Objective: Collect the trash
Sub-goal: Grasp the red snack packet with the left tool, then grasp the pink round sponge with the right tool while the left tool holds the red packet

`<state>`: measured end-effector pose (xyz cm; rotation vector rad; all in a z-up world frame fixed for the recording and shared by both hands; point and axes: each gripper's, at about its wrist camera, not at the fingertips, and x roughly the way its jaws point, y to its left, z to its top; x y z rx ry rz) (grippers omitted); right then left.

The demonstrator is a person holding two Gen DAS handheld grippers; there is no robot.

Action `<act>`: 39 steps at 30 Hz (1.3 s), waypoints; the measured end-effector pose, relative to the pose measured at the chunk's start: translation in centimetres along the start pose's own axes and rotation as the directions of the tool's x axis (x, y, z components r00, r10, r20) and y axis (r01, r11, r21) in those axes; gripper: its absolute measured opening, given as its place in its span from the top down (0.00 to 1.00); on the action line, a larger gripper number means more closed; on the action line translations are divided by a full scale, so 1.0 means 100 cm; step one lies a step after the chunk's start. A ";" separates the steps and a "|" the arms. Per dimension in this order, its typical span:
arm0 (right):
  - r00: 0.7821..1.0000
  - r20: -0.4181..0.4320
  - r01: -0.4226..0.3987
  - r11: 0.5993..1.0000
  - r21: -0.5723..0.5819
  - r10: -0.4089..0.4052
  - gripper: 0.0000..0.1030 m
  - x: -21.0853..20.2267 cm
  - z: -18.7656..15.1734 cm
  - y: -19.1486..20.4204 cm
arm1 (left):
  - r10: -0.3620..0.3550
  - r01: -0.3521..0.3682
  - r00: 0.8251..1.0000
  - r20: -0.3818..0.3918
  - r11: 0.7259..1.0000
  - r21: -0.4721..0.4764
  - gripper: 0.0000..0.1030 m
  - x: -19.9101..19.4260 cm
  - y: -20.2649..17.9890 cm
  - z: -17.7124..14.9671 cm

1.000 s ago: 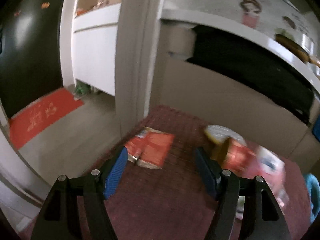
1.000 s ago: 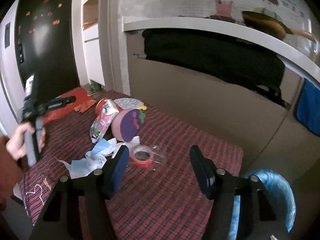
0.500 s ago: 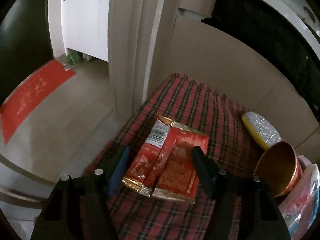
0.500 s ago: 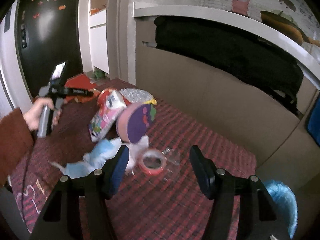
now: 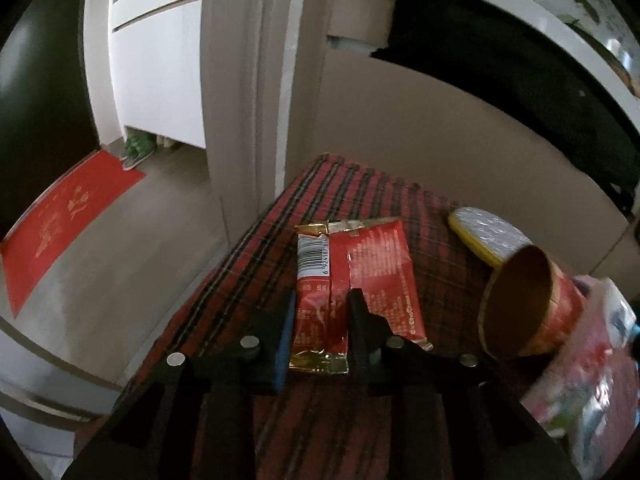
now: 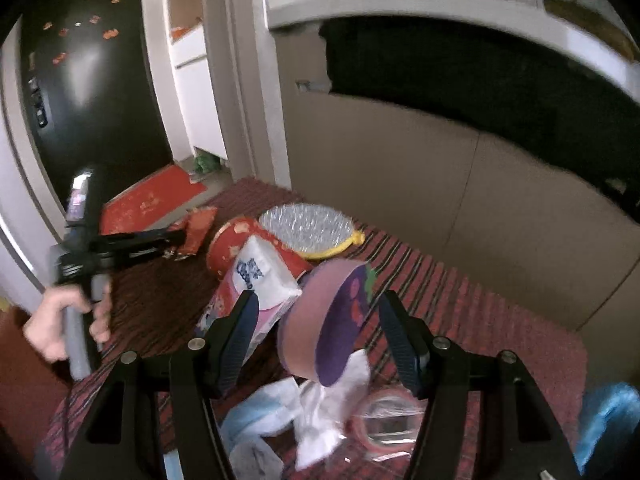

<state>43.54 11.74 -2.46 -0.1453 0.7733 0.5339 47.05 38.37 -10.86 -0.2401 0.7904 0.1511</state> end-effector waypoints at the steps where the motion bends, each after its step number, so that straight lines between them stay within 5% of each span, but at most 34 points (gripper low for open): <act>1: 1.000 -0.016 -0.005 1.000 0.010 0.005 0.44 0.007 -0.001 0.000 | -0.006 0.005 1.000 0.008 1.000 0.010 0.74 -0.005 -0.003 -0.002; 6: 0.997 -0.072 0.021 1.000 0.004 -0.021 0.46 0.031 -0.012 -0.002 | -0.052 0.051 0.998 0.023 0.998 0.036 0.74 -0.035 -0.019 -0.021; 9: 0.995 -0.096 0.017 1.000 0.014 -0.016 0.65 0.037 -0.017 -0.007 | -0.080 0.079 0.996 0.031 0.996 0.050 0.74 -0.053 -0.029 -0.031; 13: 0.997 -0.079 0.021 0.999 0.035 -0.018 0.71 0.024 -0.023 -0.016 | -0.123 0.121 0.992 0.039 0.992 0.036 0.74 -0.076 -0.041 -0.043; 17: 0.998 -0.052 0.036 0.999 0.032 -0.035 0.71 -0.002 -0.028 -0.022 | -0.153 0.150 0.987 0.050 0.987 0.048 0.74 -0.100 -0.058 -0.055; 22: 0.999 -0.015 0.038 0.998 0.044 -0.037 0.72 -0.036 -0.030 -0.030 | -0.111 0.098 0.985 0.133 0.990 0.106 0.74 -0.138 -0.090 -0.068; 39: 0.989 0.140 0.034 0.996 0.084 -0.045 0.72 -0.155 -0.081 -0.061 | -0.224 0.184 0.952 0.210 0.964 0.192 0.74 -0.217 -0.191 -0.105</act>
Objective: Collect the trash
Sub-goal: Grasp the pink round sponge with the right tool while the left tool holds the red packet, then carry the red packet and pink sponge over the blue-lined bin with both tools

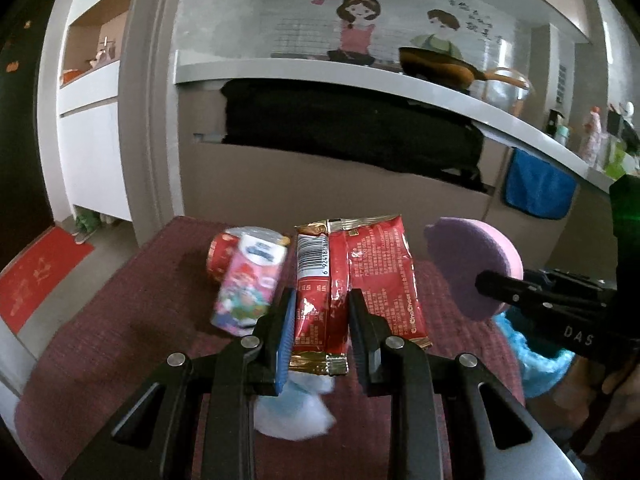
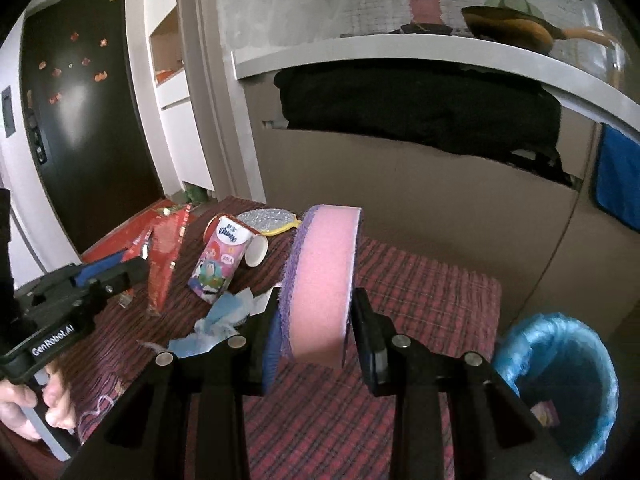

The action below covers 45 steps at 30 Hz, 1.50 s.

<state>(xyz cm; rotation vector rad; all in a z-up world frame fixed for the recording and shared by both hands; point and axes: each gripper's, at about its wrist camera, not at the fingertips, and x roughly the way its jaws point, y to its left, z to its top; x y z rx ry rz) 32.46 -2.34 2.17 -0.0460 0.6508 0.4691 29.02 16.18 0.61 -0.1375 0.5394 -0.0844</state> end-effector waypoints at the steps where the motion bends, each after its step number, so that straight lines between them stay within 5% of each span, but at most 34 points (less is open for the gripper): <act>1: 1.000 0.001 -0.002 1.000 0.001 0.002 0.72 -0.004 -0.005 -0.003 | 0.001 -0.001 1.000 0.004 1.000 -0.004 0.74 -0.001 -0.003 -0.004; 11: 1.000 -0.021 -0.011 1.000 0.023 0.012 0.72 -0.030 -0.062 -0.023 | 0.025 -0.033 0.997 -0.072 0.994 -0.107 0.74 -0.024 0.006 -0.067; 20: 0.999 0.037 -0.011 1.000 0.018 0.010 0.72 -0.051 -0.068 -0.021 | 0.075 -0.080 0.996 -0.048 0.991 -0.111 0.74 -0.046 0.003 -0.066; 28: 0.993 0.113 0.023 0.998 0.060 -0.030 0.72 -0.088 -0.067 -0.047 | 0.016 -0.016 0.999 0.039 1.000 0.000 0.74 -0.055 -0.066 -0.044; 45: 0.949 0.209 0.203 0.965 0.164 -0.235 0.71 -0.163 -0.083 -0.138 | -0.182 0.171 0.982 0.046 0.968 0.187 0.74 -0.013 -0.217 -0.022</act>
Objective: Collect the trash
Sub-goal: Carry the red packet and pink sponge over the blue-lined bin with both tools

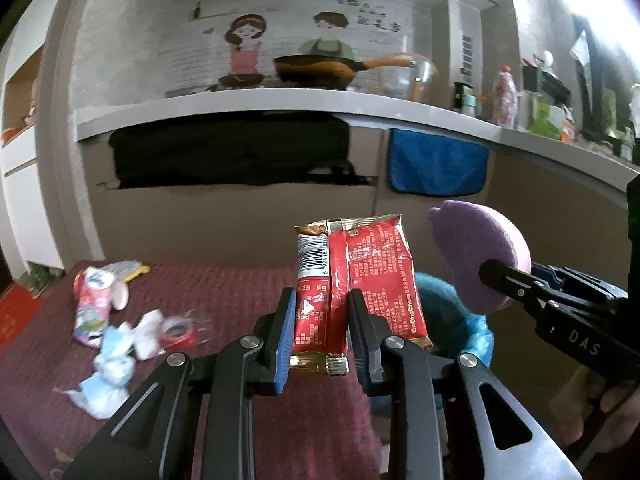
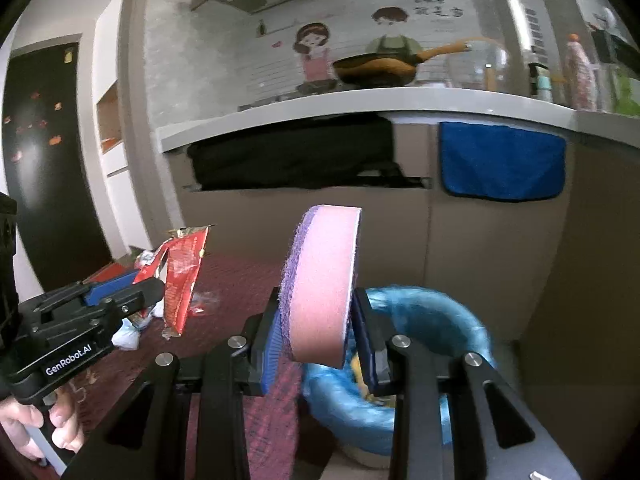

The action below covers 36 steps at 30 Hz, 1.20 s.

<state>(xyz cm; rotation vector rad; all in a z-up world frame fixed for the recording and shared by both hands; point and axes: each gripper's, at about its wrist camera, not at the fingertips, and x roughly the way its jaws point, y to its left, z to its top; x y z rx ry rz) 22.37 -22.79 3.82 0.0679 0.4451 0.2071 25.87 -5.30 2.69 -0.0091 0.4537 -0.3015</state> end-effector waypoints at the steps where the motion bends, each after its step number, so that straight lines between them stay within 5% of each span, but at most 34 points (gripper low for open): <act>1: 1.000 0.003 0.012 1.000 0.005 -0.012 0.71 -0.001 0.000 -0.006 | -0.008 0.008 1.000 0.000 1.000 0.004 0.74 0.003 -0.005 0.002; 18: 0.990 0.007 0.141 0.989 0.036 -0.141 0.71 0.005 0.006 -0.050 | -0.053 0.055 0.998 -0.038 0.998 0.033 0.74 0.058 -0.031 0.020; 36: 0.976 -0.127 0.190 0.977 0.095 -0.177 0.71 0.062 -0.027 -0.099 | -0.086 0.089 0.983 -0.165 0.996 0.008 0.74 0.144 -0.052 -0.006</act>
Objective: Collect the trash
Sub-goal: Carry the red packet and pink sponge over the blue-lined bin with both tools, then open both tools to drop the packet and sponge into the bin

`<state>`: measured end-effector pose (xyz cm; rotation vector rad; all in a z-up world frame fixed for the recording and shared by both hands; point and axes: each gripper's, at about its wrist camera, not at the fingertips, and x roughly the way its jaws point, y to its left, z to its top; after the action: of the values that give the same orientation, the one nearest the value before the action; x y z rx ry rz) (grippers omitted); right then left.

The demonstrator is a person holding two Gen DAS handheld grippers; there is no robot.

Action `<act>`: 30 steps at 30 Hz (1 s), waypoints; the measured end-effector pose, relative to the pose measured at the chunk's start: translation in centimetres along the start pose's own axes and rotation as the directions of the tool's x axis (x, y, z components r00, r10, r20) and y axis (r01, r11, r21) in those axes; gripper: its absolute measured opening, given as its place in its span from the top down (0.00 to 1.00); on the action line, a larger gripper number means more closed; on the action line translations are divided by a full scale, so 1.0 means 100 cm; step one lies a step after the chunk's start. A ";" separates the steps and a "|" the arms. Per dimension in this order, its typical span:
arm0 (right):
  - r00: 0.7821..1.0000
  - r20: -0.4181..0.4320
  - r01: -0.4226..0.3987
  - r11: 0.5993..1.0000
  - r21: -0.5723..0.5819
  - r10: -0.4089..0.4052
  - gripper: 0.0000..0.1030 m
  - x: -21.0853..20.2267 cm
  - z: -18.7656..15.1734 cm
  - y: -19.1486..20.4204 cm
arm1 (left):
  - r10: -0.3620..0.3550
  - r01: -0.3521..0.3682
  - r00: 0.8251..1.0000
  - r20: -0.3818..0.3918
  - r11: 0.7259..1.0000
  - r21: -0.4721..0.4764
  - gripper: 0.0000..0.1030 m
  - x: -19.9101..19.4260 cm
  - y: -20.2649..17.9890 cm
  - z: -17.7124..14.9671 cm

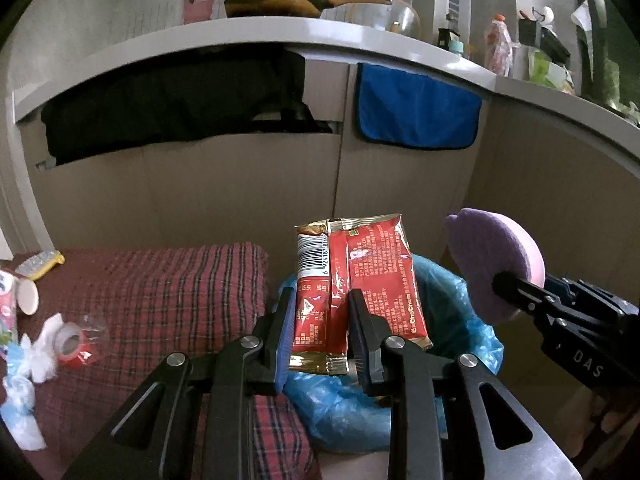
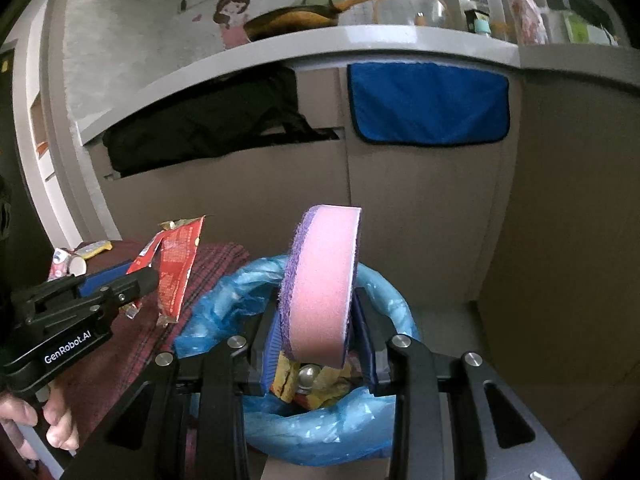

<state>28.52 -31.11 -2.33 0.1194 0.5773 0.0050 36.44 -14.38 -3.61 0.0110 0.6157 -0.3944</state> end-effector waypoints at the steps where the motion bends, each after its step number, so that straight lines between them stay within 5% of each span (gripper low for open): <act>1: 1.000 -0.003 0.001 1.000 0.004 -0.001 0.71 0.002 0.000 -0.002 | 0.000 0.000 1.000 -0.004 1.000 -0.004 0.74 0.003 -0.001 -0.001; 20: 0.996 -0.090 -0.021 0.998 0.057 0.026 0.69 0.038 -0.011 -0.017 | -0.026 0.022 0.995 -0.098 0.999 -0.045 0.74 0.043 -0.006 -0.003; 23: 0.996 -0.088 -0.028 0.998 0.062 0.034 0.67 0.040 -0.013 -0.017 | -0.034 0.026 0.991 -0.130 0.998 -0.065 0.62 0.050 -0.004 -0.005; 25: 0.996 -0.088 -0.020 0.998 0.060 0.026 0.59 0.041 -0.014 -0.017 | -0.047 0.035 0.988 -0.144 0.996 -0.084 0.41 0.053 -0.002 -0.006; 30: 0.996 -0.088 -0.019 0.998 0.057 0.024 0.56 0.042 -0.016 -0.016 | -0.035 0.023 0.990 -0.138 0.996 -0.091 0.41 0.050 0.000 -0.005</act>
<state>31.09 -32.38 -6.10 0.1806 0.6647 0.0152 39.87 -16.05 -6.87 -0.0563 0.7718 -0.3964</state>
